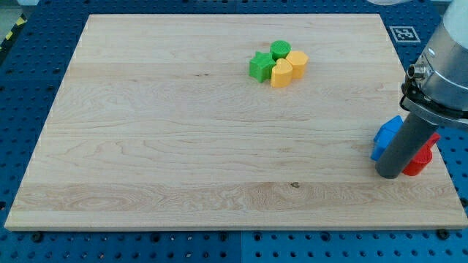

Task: Push the red blocks towards the center of the board

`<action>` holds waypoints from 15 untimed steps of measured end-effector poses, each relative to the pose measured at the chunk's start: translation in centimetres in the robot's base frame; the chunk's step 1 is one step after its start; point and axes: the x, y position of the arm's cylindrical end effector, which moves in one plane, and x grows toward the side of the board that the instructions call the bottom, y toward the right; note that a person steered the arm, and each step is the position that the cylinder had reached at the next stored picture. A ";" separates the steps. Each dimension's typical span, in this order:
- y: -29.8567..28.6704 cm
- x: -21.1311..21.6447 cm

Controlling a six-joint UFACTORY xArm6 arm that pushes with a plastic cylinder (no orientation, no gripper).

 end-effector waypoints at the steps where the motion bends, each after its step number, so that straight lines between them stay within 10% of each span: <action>1: 0.7 3.7; 5: 4.5 -5.7; 9: 13.6 0.3; 12: 13.2 -13.3; 15: 12.7 -13.0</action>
